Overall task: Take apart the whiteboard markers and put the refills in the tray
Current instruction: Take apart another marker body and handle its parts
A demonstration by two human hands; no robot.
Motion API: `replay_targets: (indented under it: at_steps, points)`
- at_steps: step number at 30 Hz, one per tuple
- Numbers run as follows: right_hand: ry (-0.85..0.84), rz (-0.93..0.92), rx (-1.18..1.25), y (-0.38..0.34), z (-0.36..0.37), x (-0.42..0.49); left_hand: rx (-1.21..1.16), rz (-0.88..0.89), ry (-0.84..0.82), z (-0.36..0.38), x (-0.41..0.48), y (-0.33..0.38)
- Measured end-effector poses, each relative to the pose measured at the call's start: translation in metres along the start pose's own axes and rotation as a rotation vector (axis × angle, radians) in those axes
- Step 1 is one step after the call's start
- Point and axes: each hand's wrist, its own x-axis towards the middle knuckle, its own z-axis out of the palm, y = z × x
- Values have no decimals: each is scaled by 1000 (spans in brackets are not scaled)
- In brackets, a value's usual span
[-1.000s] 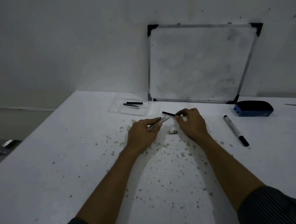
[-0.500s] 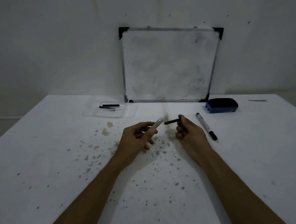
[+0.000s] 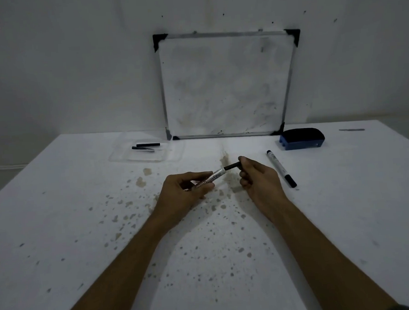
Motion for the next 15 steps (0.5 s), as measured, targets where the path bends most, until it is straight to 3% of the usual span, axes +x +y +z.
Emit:
replay_targets:
  at_steps: [4,8,12,15]
  points:
    - [41,-52,-129,4,2,-2,3,13,0,-1,0,0]
    - [59,-225,-330,1,8,-11,63,43,-46,1,1,-5]
    - [-51,-444,-654,8,17,-20,59,78,-47,3,4,-9]
    - [-146,-470,-766,13,24,-23,24,59,-9,-1,6,-10]
